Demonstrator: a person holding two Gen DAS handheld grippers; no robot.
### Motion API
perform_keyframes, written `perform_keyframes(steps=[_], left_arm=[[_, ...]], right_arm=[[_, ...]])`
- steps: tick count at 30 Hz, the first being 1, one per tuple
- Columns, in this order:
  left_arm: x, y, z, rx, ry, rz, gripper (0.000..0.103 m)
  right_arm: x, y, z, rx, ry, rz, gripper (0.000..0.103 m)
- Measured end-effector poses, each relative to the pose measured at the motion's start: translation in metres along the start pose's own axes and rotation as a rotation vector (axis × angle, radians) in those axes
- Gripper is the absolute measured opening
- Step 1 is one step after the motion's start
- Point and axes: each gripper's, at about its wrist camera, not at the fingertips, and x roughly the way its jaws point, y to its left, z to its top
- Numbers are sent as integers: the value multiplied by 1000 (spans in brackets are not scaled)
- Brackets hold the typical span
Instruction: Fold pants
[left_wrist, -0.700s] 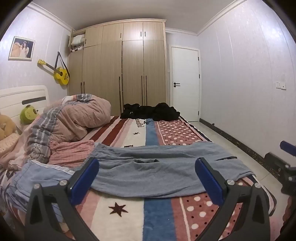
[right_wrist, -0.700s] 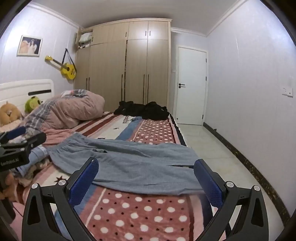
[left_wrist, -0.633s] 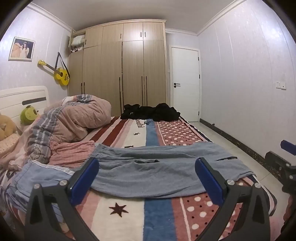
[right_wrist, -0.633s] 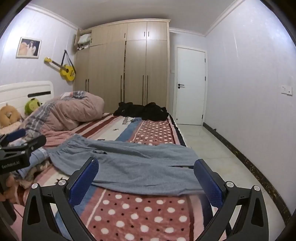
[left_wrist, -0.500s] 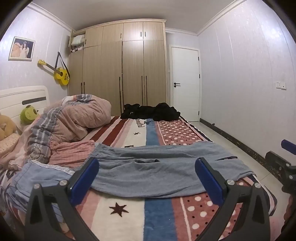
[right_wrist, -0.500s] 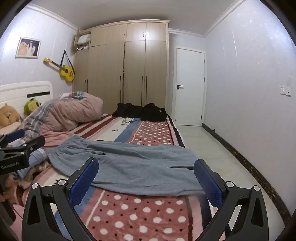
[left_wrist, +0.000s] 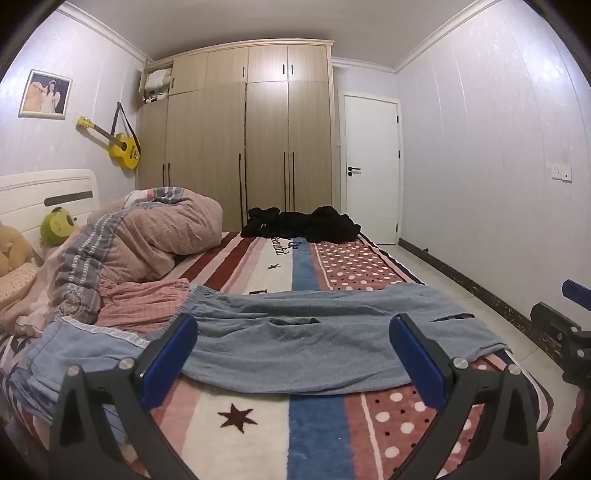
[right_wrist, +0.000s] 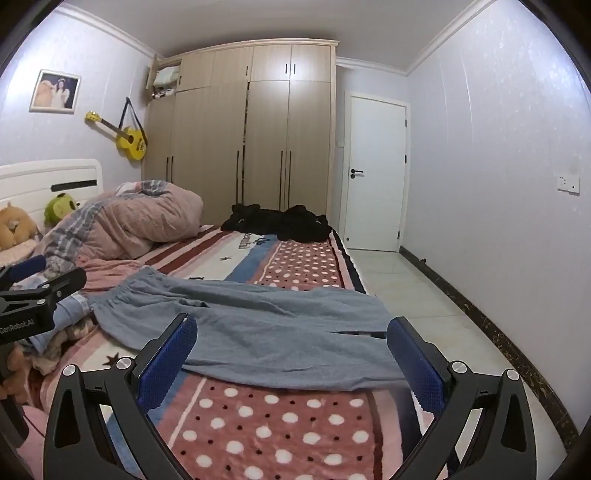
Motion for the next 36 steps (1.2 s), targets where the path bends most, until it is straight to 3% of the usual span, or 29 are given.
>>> perform_keyframes(steps=[36], left_arm=[[4,9,-7,-23,9,-7,102]], right_arm=[[-4,8,0,3,1,0,102]])
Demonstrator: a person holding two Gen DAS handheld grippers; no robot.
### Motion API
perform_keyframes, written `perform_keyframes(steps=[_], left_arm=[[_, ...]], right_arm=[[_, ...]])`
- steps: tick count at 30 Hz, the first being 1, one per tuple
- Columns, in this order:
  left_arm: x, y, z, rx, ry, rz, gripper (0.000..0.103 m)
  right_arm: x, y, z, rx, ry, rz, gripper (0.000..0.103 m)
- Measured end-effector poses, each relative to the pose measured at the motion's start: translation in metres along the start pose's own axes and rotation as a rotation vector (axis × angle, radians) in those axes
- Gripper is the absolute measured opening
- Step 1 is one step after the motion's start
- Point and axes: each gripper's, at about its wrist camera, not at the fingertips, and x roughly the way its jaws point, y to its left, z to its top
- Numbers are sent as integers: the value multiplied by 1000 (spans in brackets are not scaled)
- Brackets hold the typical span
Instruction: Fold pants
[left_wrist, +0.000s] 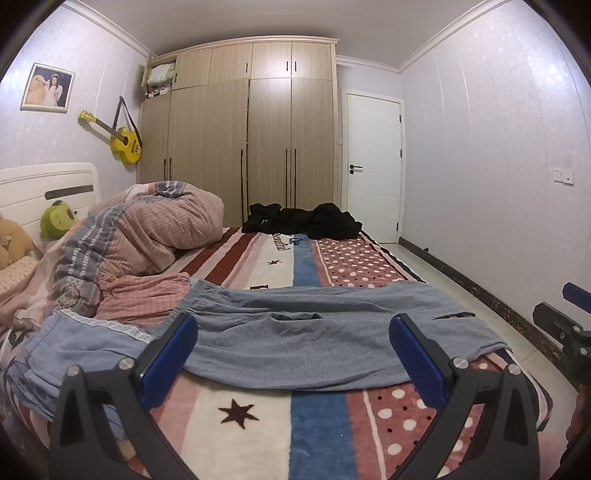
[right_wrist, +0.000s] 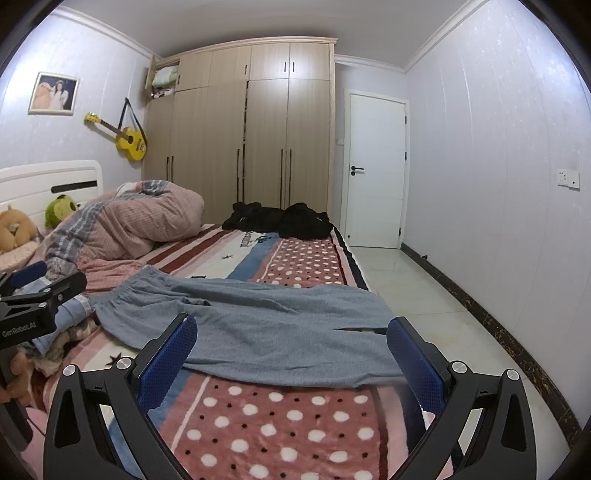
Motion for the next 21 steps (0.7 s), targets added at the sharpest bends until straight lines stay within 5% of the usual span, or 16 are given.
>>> perform_keyframes(steps=[21], left_arm=[[0,-1,1,-2,1,-5,102]], right_arm=[[-1,3,-1,12,1,14,102]])
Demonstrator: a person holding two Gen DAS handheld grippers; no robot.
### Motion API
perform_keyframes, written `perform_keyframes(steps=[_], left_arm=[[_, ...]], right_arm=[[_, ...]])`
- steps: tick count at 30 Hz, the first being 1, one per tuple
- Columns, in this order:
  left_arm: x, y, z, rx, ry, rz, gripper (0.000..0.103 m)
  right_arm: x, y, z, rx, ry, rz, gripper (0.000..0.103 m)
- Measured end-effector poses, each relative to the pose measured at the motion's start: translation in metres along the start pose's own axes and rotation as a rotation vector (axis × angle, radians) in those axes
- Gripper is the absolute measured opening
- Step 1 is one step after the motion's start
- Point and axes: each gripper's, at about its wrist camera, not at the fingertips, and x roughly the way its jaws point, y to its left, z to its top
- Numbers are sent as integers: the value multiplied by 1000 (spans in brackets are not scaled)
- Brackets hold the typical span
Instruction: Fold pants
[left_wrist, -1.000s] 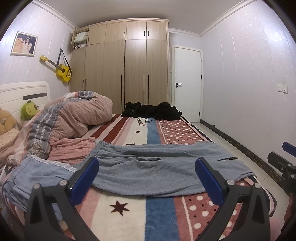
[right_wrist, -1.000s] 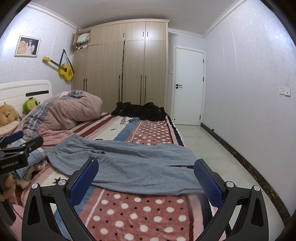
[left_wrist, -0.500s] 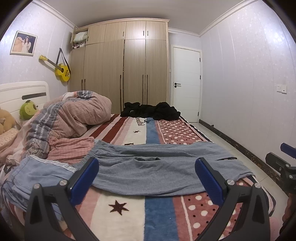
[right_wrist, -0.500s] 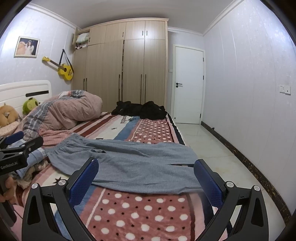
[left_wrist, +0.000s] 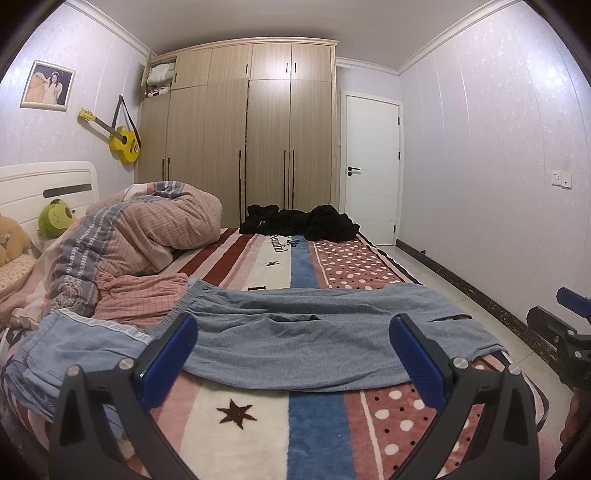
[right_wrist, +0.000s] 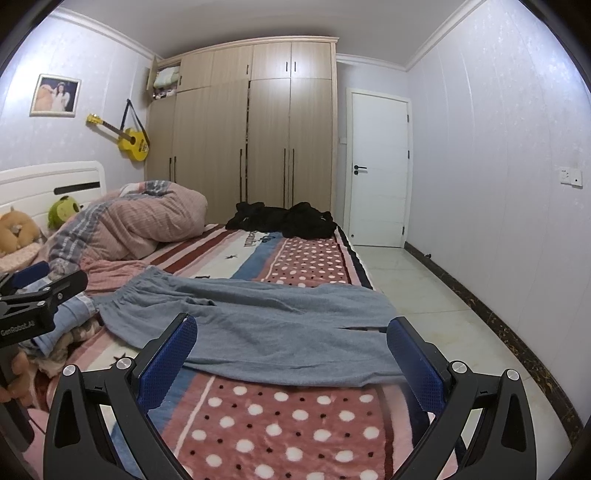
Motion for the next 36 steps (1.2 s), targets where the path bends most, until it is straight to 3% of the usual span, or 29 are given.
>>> perform_keyframes(steps=[6,15,18,21,29,36], left_arm=[[1,-1,0,-1,3,-1,102],[15,5,-4,-16,39,-12,102],[31,21,-12,-74,92,-25,102],[50,45,-26,-146,139,23,102],[137,110,-81,-371,360,93,102],[207,128,-100,-441,457,105,102]], right_arm=[[-8,-4,-6,26,-79,12,102],[7,-7,-7,20,-37,28,102],[20,-11,-9,21,-3,52,102],[40,-16,-14,11,44,95,102],[122,-46,-33,31,181,61,103],[183,-101,-76,253,356,103,102]])
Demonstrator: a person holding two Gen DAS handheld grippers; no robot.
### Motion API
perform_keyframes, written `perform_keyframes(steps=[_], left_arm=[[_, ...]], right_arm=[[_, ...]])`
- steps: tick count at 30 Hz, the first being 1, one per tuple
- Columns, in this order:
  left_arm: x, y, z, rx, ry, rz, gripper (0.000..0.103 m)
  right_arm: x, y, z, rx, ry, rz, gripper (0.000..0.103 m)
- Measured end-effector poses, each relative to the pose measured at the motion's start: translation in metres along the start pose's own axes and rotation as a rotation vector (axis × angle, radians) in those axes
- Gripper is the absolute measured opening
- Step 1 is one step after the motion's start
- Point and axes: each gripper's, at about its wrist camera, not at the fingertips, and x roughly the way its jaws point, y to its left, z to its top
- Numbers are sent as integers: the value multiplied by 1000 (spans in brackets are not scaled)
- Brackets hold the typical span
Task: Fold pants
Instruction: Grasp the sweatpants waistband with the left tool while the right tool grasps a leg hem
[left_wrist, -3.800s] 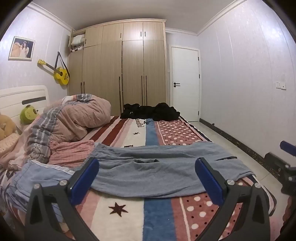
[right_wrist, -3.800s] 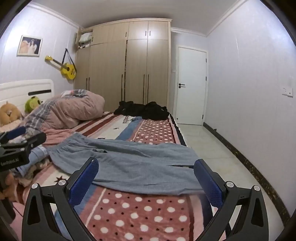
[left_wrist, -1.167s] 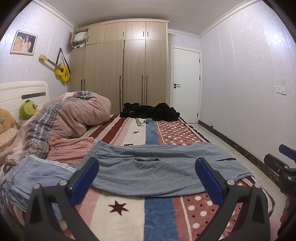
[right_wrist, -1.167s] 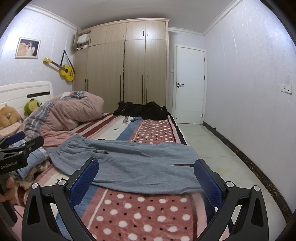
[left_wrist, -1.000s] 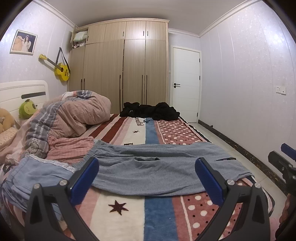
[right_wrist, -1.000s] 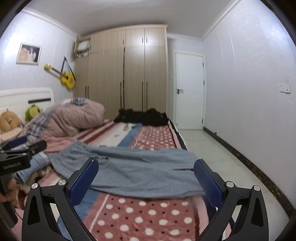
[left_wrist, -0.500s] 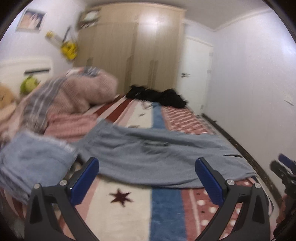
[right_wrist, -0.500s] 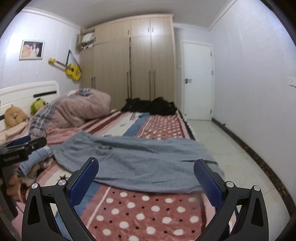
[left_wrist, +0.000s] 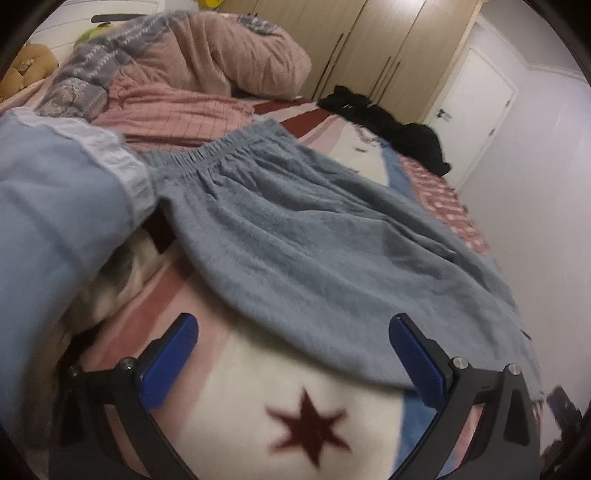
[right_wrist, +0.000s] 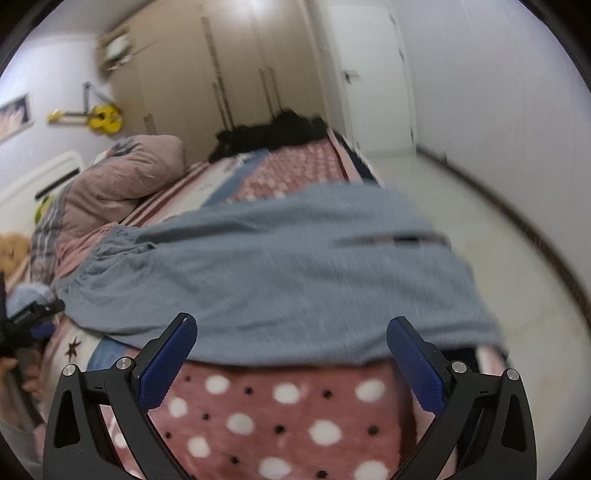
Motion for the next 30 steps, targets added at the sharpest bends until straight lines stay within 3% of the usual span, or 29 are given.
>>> perform_keyframes(steps=[1,5,7,10,11,14,17,19,21,26,30], left_arm=[[5,1,3,-5,6,7,101],[39,13,21,-42,22,64,82],[43,15,28,-42,11,88,72],[48,20,41,-57,0,134,37],[48,22,45,-63,-1,142,21],[36,27,49,-79,-41,123,6],[11,24,49,-56,-121,126,3],[-6,15,52,-9,-167,139,3],[-19,10,58,24,-193,154,2],[-42,6,73,67,-232,185,2],[-43,0,91,105,-217,211,2]], right_arm=[[4,-9,-2,33,15,3,102],[13,-46,-8,156,49,-9,101],[15,-62,-10,206,42,-6,96],[19,-79,-10,258,28,-7,93],[20,-85,-8,282,21,-8,92],[20,-95,-2,349,-9,-43,77],[20,-104,2,390,-24,-92,54],[19,-107,3,409,-29,-143,22],[17,-110,3,420,-38,-183,9],[7,-105,19,366,-92,-166,4],[-9,-90,43,279,-145,-145,4]])
